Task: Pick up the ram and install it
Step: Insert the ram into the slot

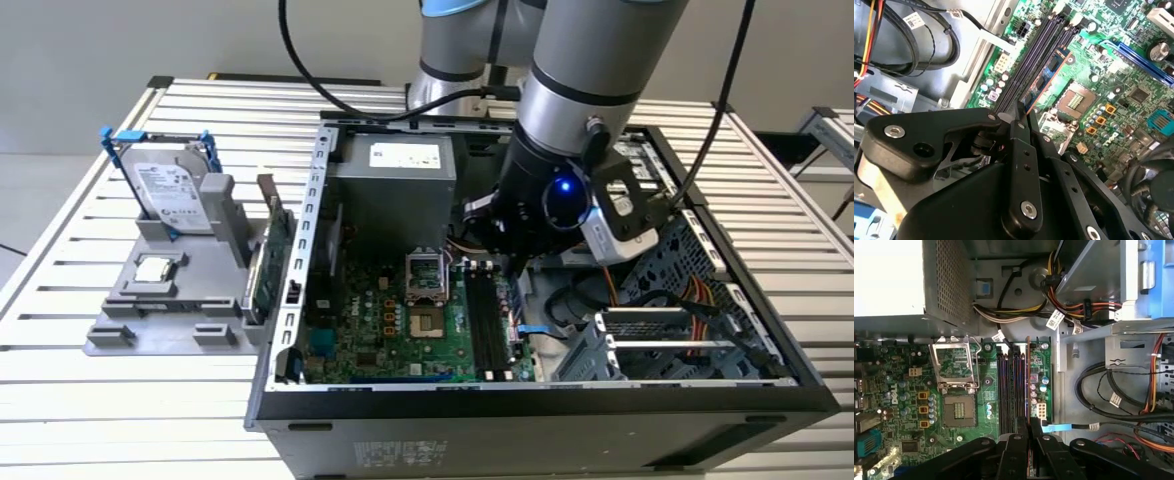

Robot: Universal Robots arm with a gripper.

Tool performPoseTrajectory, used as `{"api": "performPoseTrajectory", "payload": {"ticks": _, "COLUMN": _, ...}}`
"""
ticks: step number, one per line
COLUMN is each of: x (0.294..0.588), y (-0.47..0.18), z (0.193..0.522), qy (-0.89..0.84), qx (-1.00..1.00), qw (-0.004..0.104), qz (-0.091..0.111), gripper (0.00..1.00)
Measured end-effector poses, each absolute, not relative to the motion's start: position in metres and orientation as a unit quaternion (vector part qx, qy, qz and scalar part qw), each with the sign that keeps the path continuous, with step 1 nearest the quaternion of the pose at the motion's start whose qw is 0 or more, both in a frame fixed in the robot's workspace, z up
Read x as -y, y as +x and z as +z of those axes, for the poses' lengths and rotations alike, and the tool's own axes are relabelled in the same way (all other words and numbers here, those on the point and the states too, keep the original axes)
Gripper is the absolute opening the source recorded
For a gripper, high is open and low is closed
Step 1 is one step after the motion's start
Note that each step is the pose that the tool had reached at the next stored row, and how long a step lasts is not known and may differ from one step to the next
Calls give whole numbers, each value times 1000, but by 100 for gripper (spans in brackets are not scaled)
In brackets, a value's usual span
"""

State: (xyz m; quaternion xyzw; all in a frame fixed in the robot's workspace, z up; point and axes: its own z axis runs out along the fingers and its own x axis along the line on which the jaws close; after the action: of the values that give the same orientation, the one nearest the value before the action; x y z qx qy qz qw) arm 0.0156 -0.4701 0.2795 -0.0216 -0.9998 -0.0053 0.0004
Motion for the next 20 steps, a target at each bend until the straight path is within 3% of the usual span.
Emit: {"api": "performPoseTrajectory", "payload": {"ticks": 20, "x": 472, "y": 16, "z": 259, "qy": -19, "qx": 1000, "qw": 0, "qz": -5, "gripper": 0}}
